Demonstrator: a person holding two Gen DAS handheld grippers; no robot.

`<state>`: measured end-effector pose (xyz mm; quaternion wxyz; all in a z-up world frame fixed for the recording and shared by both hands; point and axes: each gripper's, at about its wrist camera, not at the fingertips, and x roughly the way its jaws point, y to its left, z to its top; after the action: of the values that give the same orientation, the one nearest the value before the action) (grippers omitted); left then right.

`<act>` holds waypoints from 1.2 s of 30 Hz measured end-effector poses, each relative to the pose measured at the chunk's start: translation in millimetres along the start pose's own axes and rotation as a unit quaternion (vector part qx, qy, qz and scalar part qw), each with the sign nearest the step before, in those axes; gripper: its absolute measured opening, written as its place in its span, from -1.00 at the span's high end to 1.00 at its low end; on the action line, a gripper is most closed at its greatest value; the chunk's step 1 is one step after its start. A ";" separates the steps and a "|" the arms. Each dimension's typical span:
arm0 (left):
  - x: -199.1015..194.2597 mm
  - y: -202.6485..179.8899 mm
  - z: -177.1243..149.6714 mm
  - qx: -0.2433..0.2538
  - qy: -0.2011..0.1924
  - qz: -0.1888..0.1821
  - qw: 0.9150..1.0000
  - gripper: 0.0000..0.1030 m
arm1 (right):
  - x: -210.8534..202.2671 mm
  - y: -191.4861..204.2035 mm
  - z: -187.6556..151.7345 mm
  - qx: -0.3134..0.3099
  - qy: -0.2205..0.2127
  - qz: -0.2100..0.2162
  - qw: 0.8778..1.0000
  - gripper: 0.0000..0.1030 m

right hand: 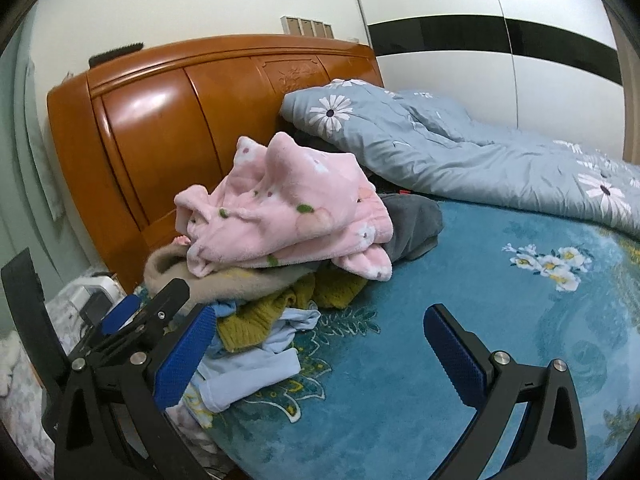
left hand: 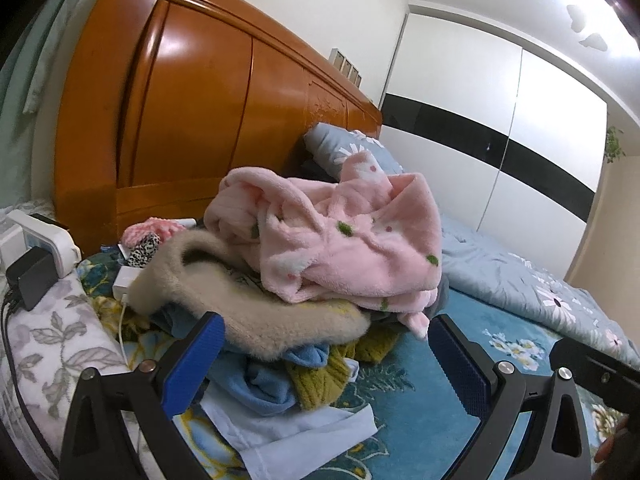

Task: Fold clothes
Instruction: 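Move both grippers toward the pink fleece garment on the clothes pile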

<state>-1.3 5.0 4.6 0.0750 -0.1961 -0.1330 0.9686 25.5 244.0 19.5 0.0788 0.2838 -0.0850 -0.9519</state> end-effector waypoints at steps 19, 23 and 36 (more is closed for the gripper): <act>-18.4 10.4 8.5 0.007 -0.070 -0.026 0.997 -1.00 | 6.6 9.4 3.8 -0.029 0.000 0.066 0.997 -1.00; -14.8 8.4 4.9 0.025 -0.060 -0.026 0.998 -1.00 | 16.9 9.5 3.6 -0.023 0.023 0.081 0.996 -1.00; 4.7 11.0 -12.0 0.051 -0.042 -0.005 0.998 -1.00 | 37.7 14.2 10.7 -0.078 0.032 0.035 0.996 -1.00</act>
<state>-1.9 -1.9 -10.9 0.0837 -0.1510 -0.0879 0.9811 -10.1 223.9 11.4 0.1360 0.3038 -0.0181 -0.9428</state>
